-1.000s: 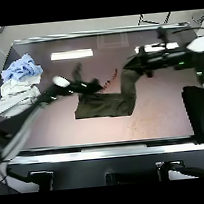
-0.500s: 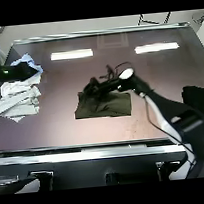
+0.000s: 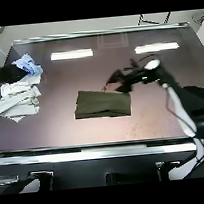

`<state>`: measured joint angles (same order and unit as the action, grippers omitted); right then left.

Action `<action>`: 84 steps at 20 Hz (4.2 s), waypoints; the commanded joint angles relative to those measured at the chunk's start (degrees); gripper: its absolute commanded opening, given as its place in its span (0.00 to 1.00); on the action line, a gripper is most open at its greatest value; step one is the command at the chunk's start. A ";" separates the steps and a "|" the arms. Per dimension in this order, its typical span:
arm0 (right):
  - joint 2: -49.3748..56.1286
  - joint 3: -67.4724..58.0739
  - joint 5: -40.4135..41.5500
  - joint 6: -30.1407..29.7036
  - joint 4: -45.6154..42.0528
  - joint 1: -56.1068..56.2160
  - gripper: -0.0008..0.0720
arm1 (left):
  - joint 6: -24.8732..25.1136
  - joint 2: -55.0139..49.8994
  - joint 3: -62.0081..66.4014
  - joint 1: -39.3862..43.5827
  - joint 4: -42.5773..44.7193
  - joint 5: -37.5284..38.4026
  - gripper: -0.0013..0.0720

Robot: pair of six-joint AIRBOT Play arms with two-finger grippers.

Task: Fold the clothes and pants, and hang the long-sleeved shirts on hangers.

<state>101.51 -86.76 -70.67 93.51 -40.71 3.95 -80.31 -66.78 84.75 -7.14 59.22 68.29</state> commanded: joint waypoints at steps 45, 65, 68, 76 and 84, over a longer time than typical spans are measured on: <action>-18.29 -10.51 -25.14 9.09 -26.49 -70.16 0.06 | -0.72 -0.04 -0.02 1.88 0.17 -0.31 0.05; -25.57 -6.03 -1.73 -1.51 -26.82 -63.14 0.98 | -0.92 -0.39 5.66 4.85 1.29 -15.45 0.05; -25.70 -12.57 3.15 -3.78 -27.02 -47.23 0.92 | -14.58 -4.17 6.93 10.10 25.57 -18.71 0.05; -19.37 1.29 -14.58 -1.22 -31.52 -15.61 0.94 | -13.38 -14.49 -3.15 11.87 27.15 10.43 1.00; -19.37 3.04 -13.22 -1.22 -36.65 -12.28 0.97 | -14.21 -11.28 -8.02 11.87 27.15 5.60 1.00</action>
<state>82.04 -84.23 -83.59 92.29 -76.38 -9.28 -94.54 -78.32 77.60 4.71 86.26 73.84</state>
